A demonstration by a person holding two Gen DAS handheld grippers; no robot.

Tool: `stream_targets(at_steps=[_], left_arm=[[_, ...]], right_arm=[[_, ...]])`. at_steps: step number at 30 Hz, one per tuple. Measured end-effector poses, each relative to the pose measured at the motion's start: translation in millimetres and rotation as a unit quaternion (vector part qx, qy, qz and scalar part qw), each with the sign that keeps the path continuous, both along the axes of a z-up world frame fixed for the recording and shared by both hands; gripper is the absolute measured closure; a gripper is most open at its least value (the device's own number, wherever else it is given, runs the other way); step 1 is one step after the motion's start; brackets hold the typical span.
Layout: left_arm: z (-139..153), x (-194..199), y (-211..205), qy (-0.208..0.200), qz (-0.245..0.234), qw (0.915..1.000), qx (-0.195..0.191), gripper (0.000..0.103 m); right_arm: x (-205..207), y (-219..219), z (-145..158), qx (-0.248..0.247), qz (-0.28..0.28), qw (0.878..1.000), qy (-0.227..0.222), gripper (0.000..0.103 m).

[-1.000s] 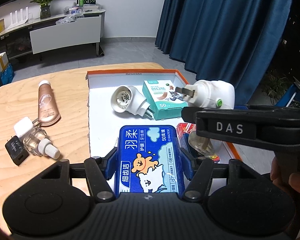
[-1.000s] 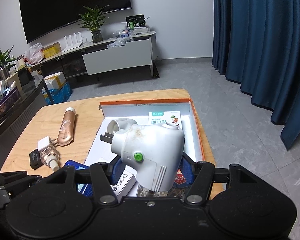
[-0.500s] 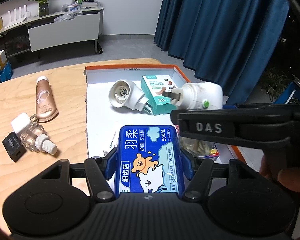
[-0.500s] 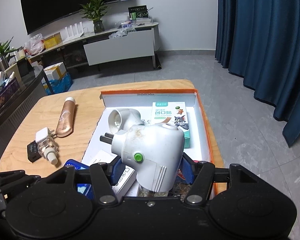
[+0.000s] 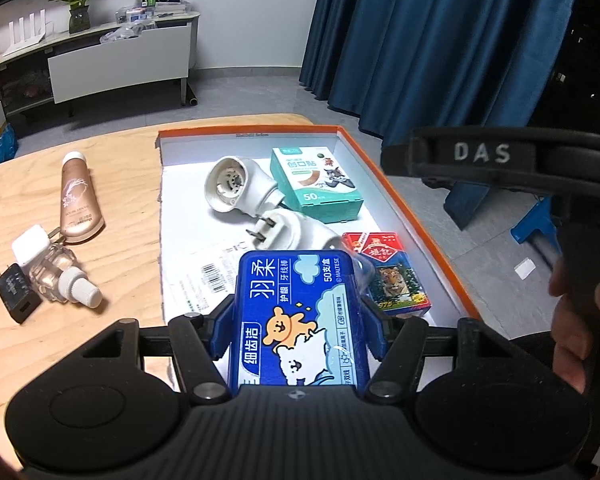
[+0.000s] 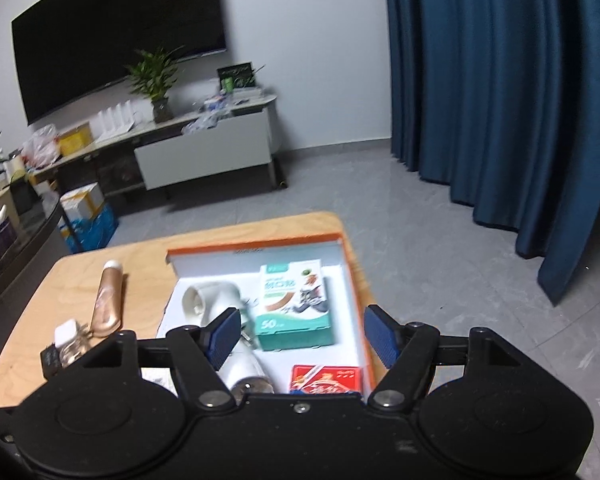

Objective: Organize rigid objects
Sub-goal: 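Lower and release the blue tin into the box with the left tool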

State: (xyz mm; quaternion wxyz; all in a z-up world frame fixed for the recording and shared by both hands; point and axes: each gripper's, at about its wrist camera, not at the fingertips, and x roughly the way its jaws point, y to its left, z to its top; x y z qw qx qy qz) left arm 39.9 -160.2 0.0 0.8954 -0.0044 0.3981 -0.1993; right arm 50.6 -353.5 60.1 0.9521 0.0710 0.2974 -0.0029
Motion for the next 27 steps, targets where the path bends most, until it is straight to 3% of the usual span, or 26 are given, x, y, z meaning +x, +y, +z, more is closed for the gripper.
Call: stream_targets(at_steps=[6, 9, 11, 19, 27], left_arm=[[-0.5, 0.9, -9.3, 0.007, -0.033, 0.9991, -0.027, 0.04], [0.2, -0.7, -10.9, 0.009, -0.04, 0.9984, -0.039, 0.026], [2.9, -1.9, -9.0, 0.0, -0.034, 0.9987, -0.037, 0.023], [16.7, 10.7, 26.8, -0.016, 0.052, 0.9983, -0.022, 0.013], [14.9, 21.6, 84.9, -0.011, 0.148, 0.989, -0.003, 0.012]], right_arm=[[-5.4, -4.1, 2.7, -0.004, -0.006, 1.0, -0.003, 0.022], [-7.3, -2.7, 4.0, -0.008, -0.005, 1.0, -0.006, 0.022], [-8.2, -1.3, 4.7, -0.009, -0.001, 1.0, -0.007, 0.021], [-9.3, 15.6, 6.5, -0.011, 0.022, 1.0, -0.008, 0.019], [-7.1, 52.3, 1.2, -0.016, 0.077, 0.997, 0.003, 0.018]])
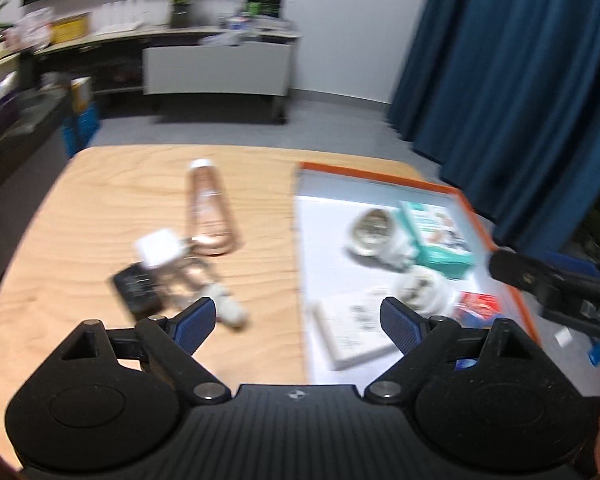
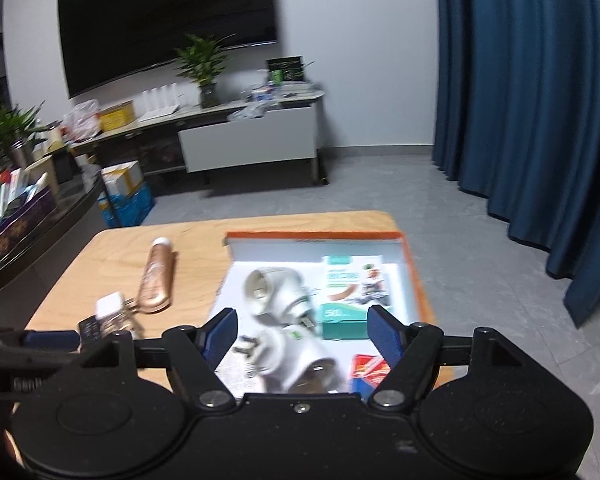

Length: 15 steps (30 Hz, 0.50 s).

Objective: Organize rigid objects
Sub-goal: 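Move both open tools back toward the items on the table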

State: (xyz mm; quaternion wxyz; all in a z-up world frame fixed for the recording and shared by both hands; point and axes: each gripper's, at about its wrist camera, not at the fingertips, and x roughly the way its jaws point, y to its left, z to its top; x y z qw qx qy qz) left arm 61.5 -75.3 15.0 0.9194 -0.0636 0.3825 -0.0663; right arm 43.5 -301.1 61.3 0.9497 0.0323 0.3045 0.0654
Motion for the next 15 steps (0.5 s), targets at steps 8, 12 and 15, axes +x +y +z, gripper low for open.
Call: stream_targets(at_steps=[8, 12, 15], left_arm=[[0.2, 1.1, 46.5, 0.001, 0.062, 0.9981, 0.003, 0.011], [-3.7, 0.1, 66.2, 0.004, 0.082, 0.9966, 0.002, 0.011], [-7.6, -2.2, 80.1, 0.01, 0.096, 0.9953, 0.003, 0.011]], right_arm=[[0.0, 34.8, -6.8, -0.004, 0.047, 0.999, 0.014, 0.018], [-0.3, 49.7, -9.8, -0.01, 0.068, 0.997, 0.018, 0.018], [-0.3, 58.4, -11.5, -0.016, 0.082, 0.996, 0.019, 0.018]])
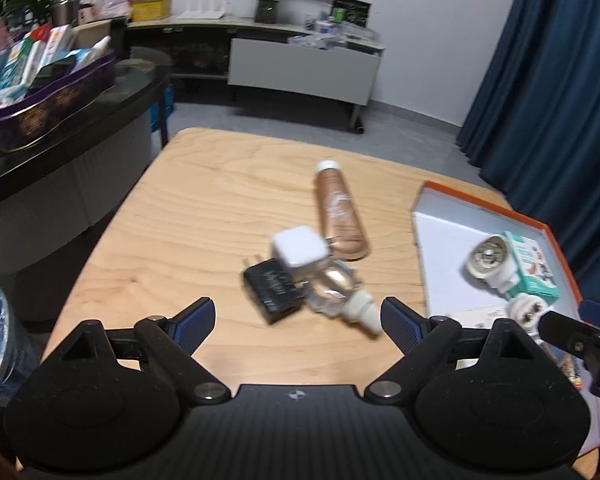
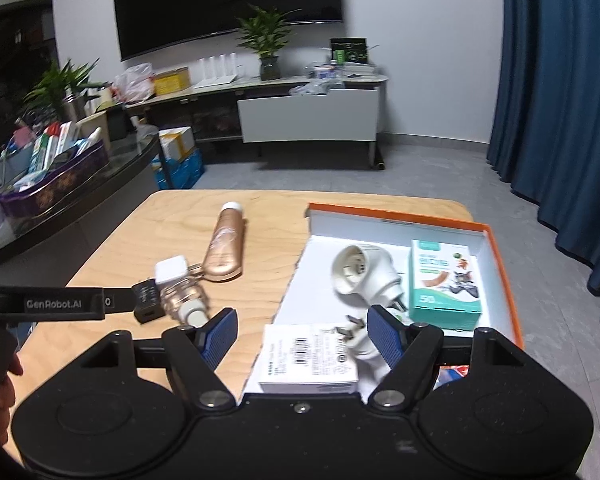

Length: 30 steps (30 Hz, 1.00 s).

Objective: Organize rigid objects
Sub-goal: 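Move both open tools back toward the items on the table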

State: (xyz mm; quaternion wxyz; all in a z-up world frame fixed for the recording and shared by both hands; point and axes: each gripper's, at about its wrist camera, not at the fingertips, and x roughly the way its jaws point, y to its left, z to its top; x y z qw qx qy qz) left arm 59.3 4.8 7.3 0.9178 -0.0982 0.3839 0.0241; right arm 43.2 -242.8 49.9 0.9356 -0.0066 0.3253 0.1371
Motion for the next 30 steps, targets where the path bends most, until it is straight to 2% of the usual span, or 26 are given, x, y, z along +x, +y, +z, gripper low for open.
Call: stream_targets(at_steps=[6, 15, 23, 30], left_arm=[[-7.9, 1.0, 18.2, 0.01, 0.022, 0.9997, -0.006, 0.011], [-10.0, 11.6, 27.1, 0.007, 0.017, 0.9997, -0.014, 0.011], [-1.0, 38.9, 37.0, -0.006, 0.007, 0.9999, -0.009, 0.01], [-2.6, 69.3, 39.2, -0.003, -0.013, 0.9999, -0.008, 0.009]], right_arm=[[3.5, 9.7, -3.9, -0.004, 0.012, 1.0, 0.007, 0.018], [11.5, 29.7, -14.4, -0.009, 0.053, 0.998, 0.019, 0.018], [38.0, 83.2, -36.5, -0.031, 0.139, 0.989, 0.041, 0.018], [78.2, 122.4, -57.2, -0.051, 0.168, 0.982, 0.068, 0.019]])
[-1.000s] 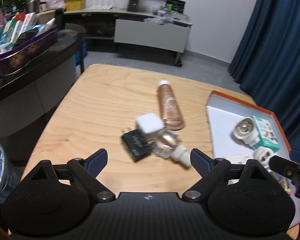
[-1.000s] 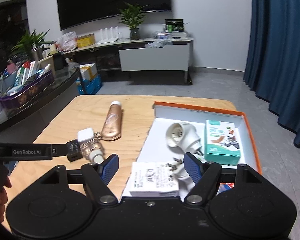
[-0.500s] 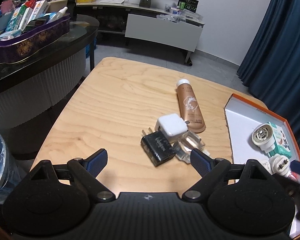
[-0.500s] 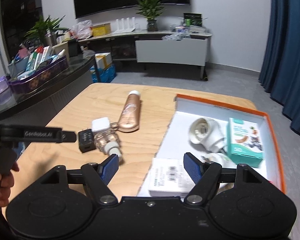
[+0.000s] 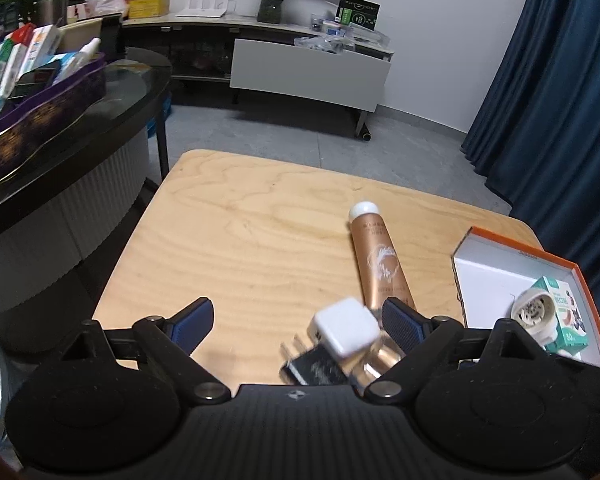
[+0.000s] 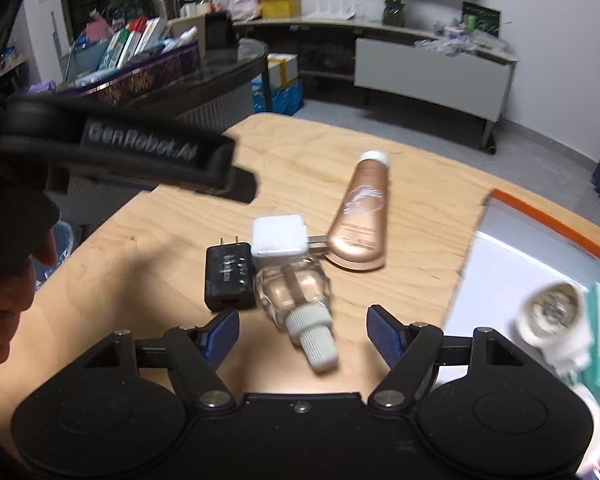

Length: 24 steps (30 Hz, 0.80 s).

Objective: Organize rigid objects
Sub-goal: 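Move both open tools back toward the items on the table, then grasp the black charger with the left tool while the right tool grasps the glass bottle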

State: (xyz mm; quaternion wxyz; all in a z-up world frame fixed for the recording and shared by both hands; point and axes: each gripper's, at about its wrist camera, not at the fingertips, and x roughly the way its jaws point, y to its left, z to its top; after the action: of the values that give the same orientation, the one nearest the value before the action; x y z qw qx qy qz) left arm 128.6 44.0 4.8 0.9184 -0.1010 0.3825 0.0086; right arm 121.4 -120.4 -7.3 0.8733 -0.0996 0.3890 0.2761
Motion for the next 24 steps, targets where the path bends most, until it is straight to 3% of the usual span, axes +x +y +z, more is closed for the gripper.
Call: stream_targets(at_steps=[6, 9, 16, 21, 24], left_arm=[[-8.1, 9.0, 12.4, 0.006, 0.011, 0.9999, -0.004, 0.009], [-16.1, 3.9, 24.7, 0.016, 0.022, 0.9994, -0.02, 0.009], [-31.5, -13.5, 25.2, 0.029, 0.034, 0.9978, -0.048, 0.009], [-38.4, -14.2, -7.7, 0.018, -0.028, 0.9994, -0.012, 0.008], [-46.4, -8.7, -14.8, 0.02, -0.029, 0.9992, 0.019, 0.011]], right_arm=[[21.2, 17.1, -18.4, -0.01, 0.006, 1.0, 0.017, 0.02], [22.8, 16.7, -23.0, -0.005, 0.006, 1.0, 0.011, 0.044], [19.0, 1.0, -19.4, -0.015, -0.039, 0.999, 0.011, 0.044], [11.2, -16.7, -12.1, -0.016, -0.06, 0.998, 0.014, 0.044], [6.7, -27.0, -5.1, -0.009, -0.07, 0.997, 0.009, 0.044]])
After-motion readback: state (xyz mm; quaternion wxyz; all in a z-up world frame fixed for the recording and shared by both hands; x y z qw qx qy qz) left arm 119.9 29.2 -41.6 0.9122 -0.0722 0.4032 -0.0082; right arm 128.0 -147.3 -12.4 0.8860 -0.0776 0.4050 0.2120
